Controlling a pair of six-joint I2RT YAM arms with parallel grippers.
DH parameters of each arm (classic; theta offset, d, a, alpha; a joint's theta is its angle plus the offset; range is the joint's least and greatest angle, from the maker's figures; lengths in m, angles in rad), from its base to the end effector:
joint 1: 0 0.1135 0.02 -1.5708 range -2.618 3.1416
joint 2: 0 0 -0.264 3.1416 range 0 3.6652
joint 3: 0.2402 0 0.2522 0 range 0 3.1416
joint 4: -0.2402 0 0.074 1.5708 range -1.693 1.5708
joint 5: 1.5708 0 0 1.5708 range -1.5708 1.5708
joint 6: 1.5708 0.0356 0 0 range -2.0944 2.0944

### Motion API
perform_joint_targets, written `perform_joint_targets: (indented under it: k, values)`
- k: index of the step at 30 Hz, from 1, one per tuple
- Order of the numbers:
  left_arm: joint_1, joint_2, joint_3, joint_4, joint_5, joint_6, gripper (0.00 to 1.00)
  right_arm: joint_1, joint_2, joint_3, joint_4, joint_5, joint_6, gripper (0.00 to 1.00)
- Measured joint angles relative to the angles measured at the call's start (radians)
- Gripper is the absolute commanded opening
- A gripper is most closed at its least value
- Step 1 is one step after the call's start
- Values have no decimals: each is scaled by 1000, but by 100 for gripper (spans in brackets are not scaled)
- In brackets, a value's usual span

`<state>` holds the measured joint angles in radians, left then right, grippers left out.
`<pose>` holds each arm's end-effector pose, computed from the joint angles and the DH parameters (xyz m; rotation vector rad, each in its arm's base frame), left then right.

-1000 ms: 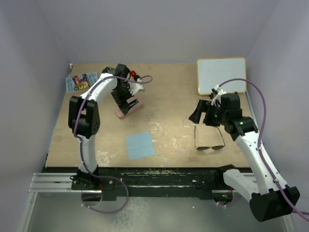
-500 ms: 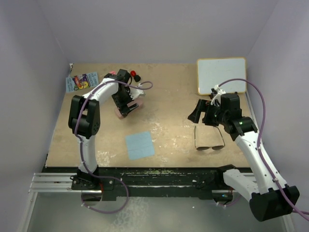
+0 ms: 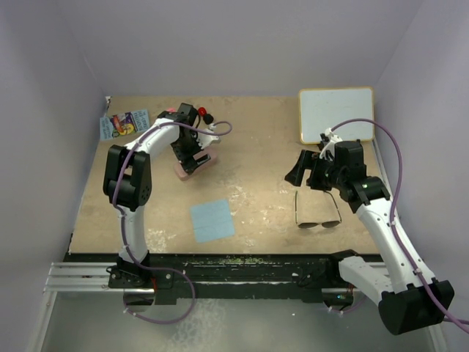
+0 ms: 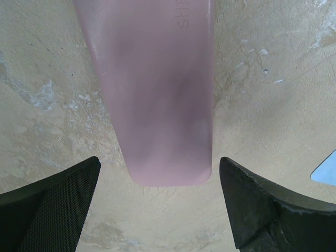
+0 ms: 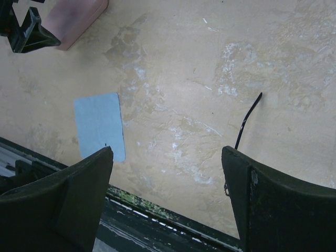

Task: Organize the sunglasses
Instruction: Pick up the sunglasses case from the center of the board.

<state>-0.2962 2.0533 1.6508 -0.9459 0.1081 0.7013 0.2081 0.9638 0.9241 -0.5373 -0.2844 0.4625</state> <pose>0.3963 -0.1250 0.1999 1.4030 2.5391 -0.0886 0.2007 0.0526 0.3216 0.1095 2.2005 0.6889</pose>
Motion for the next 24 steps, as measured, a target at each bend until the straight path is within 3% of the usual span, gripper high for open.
perform_joint_targets:
  k: [24]
  values:
    - [-1, 25, -13, 18, 11, 25, 98, 0, 0, 0, 6, 0, 6, 88]
